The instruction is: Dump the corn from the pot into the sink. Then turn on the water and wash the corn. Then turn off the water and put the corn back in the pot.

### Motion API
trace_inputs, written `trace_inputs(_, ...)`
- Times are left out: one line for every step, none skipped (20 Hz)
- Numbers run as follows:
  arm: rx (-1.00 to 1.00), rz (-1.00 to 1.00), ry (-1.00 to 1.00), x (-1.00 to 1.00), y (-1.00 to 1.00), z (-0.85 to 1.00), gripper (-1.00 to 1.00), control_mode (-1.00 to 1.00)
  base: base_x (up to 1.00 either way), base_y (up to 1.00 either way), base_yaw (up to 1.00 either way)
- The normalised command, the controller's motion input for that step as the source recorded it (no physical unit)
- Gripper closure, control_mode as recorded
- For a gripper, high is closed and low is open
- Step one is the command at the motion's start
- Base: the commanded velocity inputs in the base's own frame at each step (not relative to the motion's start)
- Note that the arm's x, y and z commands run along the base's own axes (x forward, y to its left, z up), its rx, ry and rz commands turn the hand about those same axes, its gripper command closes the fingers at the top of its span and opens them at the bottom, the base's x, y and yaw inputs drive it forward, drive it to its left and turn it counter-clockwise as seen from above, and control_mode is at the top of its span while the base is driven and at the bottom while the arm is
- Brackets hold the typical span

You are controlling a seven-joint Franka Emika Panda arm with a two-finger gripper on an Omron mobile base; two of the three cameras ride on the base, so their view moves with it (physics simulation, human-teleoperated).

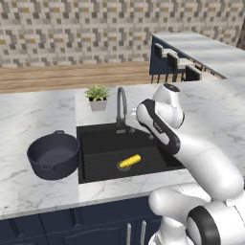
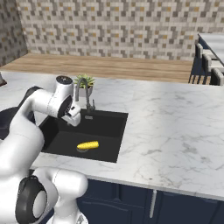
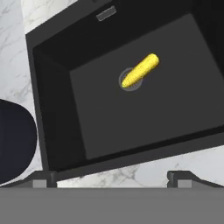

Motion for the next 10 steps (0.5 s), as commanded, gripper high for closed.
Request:
trace_inputs(0.08,0.0,0.0,0.0,-0.53,0.0,-1.0,-1.0,0.0,0.0,0.0)
trace_inputs(0.08,0.0,0.0,0.0,-0.55,0.0,-1.0,-1.0,0.0,0.0,0.0)
trace_inputs(0.07,0.0,0.0,0.0,-0.54,0.0,-1.0,-1.0,0.0,0.0,0.0)
trace_inputs(0.07,0.0,0.0,0.0,-0.56,0.0,-1.0,-1.0,0.0,0.0,0.0)
trace_inputs(0.07,0.0,0.0,0.0,-0.55,0.0,-1.0,-1.0,0.0,0.0,0.0)
trace_inputs(0.07,0.0,0.0,0.0,-0.5,0.0,-1.0,-1.0,0.0,0.0,0.0)
trace_inputs(0.06,0.0,0.0,0.0,-0.47,0.0,-1.0,-1.0,0.0,0.0,0.0)
trace_inputs(0.07,0.0,0.0,0.0,-0.47,0.0,-1.0,-1.0,0.0,0.0,0.0)
trace_inputs(0.06,0.0,0.0,0.0,-0.46,0.0,-1.0,-1.0,0.0,0.0,0.0)
trace_inputs(0.02,0.0,0.0,0.0,-0.46,0.0,-1.0,-1.0,0.0,0.0,0.0)
